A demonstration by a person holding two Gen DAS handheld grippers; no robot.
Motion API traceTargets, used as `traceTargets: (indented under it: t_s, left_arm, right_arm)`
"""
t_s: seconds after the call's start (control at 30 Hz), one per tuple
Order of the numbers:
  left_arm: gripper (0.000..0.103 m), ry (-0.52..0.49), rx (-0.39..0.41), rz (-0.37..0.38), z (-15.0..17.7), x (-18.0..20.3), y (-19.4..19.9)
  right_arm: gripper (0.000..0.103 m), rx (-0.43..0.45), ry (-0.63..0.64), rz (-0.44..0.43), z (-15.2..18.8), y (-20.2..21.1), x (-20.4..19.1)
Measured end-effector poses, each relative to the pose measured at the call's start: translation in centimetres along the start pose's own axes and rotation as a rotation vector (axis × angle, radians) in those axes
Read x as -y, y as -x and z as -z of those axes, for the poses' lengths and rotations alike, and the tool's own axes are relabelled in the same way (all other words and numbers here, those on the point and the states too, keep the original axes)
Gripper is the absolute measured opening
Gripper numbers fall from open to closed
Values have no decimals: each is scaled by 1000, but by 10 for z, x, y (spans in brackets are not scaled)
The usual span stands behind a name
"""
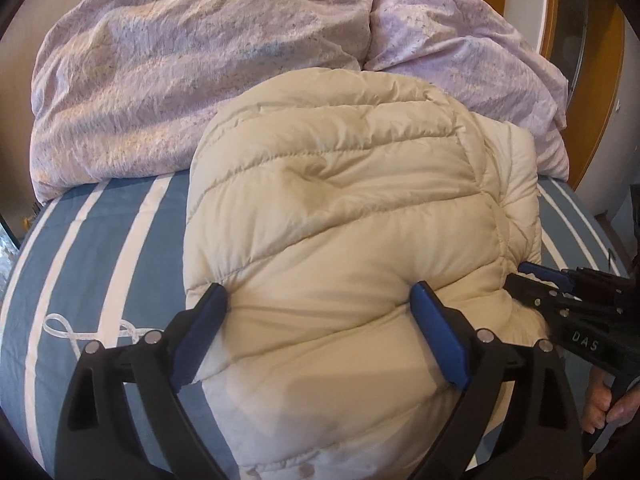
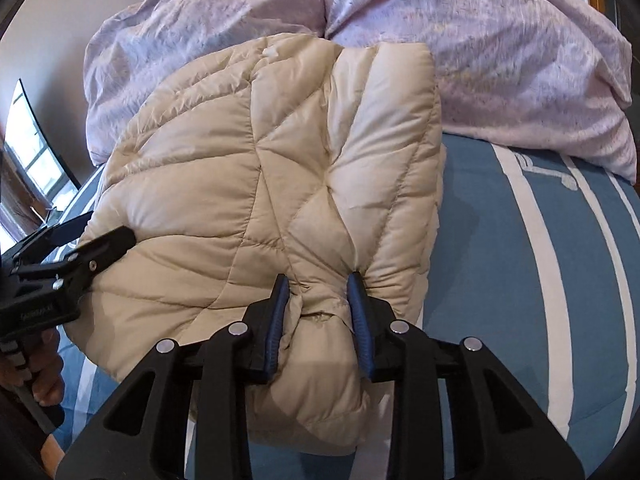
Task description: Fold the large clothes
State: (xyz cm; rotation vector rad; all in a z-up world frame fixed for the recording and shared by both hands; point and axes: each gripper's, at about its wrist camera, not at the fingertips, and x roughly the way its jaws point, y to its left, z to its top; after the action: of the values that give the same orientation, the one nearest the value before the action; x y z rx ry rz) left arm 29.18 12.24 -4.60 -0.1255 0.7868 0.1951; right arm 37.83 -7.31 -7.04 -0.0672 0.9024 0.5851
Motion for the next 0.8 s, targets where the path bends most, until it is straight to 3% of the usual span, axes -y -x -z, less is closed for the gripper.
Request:
traceTargets:
  t_s: [0.1,0.2,0.33,0.53,0.8]
  left_arm:
    - [95,-14,11,-10,4,2,10]
    - [100,-8,30,-23,12,1,27]
    - [101,15,51,-24,27,-1,51]
    - [101,28,50,-40,59,2,80]
    - [101,50,44,-60,94,2,108]
  right_arm:
    - [39,30,-37,-23,3,13,4]
    - [74,70,-74,-36,9,34,6]
    - [101,134,-85,-6,22,63,4]
    - [102,169,-106,52,45,89,-2]
    - [102,148,-115,48,79,108,-21]
